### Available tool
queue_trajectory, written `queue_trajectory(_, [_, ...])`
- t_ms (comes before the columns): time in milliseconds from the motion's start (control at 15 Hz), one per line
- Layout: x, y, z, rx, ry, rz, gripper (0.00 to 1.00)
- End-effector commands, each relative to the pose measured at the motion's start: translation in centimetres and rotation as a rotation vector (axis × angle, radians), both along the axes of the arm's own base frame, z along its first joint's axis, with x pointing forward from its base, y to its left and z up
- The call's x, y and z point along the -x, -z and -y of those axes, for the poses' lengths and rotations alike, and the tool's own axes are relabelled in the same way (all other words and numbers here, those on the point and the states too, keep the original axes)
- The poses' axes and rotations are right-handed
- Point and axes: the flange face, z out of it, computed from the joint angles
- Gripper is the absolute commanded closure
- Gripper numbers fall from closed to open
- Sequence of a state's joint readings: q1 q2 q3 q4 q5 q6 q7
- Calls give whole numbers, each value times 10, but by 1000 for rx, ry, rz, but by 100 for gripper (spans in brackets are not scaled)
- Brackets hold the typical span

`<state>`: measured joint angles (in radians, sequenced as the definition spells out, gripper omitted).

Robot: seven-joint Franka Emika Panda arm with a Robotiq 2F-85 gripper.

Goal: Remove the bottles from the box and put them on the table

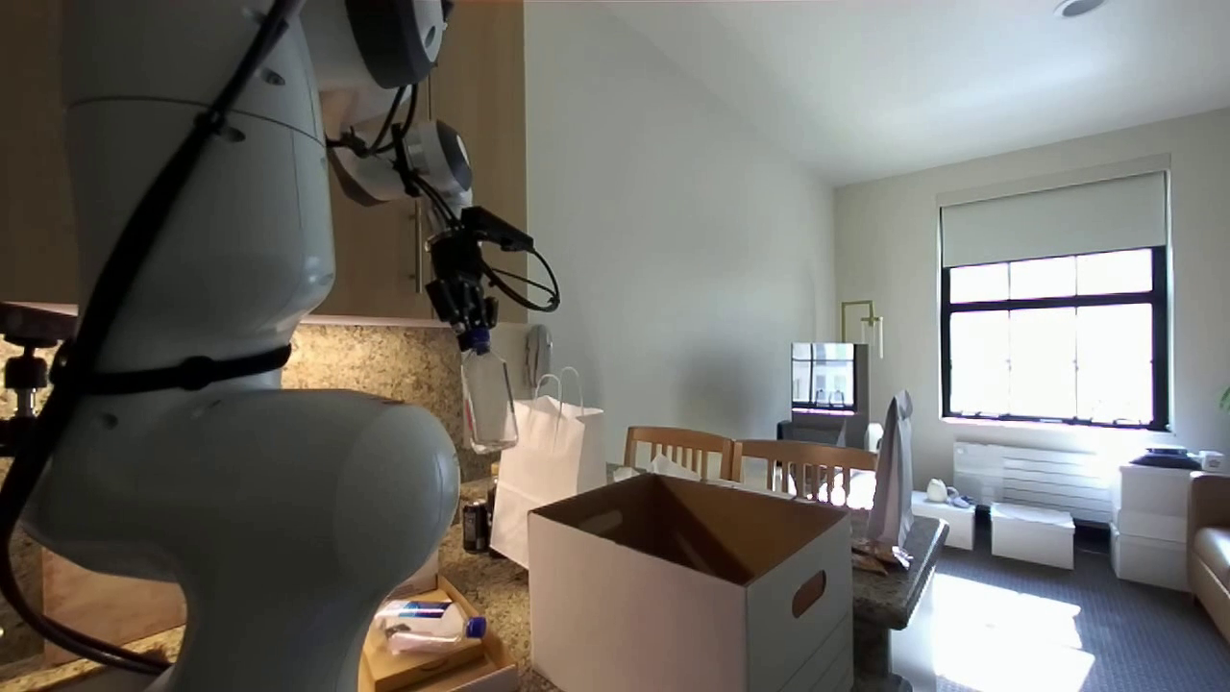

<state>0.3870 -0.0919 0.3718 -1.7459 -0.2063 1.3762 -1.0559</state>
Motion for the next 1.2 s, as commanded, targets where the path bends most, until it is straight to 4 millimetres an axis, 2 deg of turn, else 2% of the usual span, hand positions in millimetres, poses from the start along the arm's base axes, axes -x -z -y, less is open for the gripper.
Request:
queue_trajectory(0, [16, 34, -28, 19, -64, -53, 85])
queue_trajectory(200, [31, 66, -43, -29, -150, -107, 85])
queue_trajectory(400, [48, 97, -47, -100, -227, -129, 85])
queue_trajectory(467, [33, 116, -46, -124, -241, -140, 85])
queue_trajectory(667, [20, 150, -35, -152, -255, -133, 85])
queue_trajectory(867, [-1, 184, -21, -191, -260, -145, 85])
queue_trajectory(1133, [-11, 230, -28, -263, -192, -119, 85])
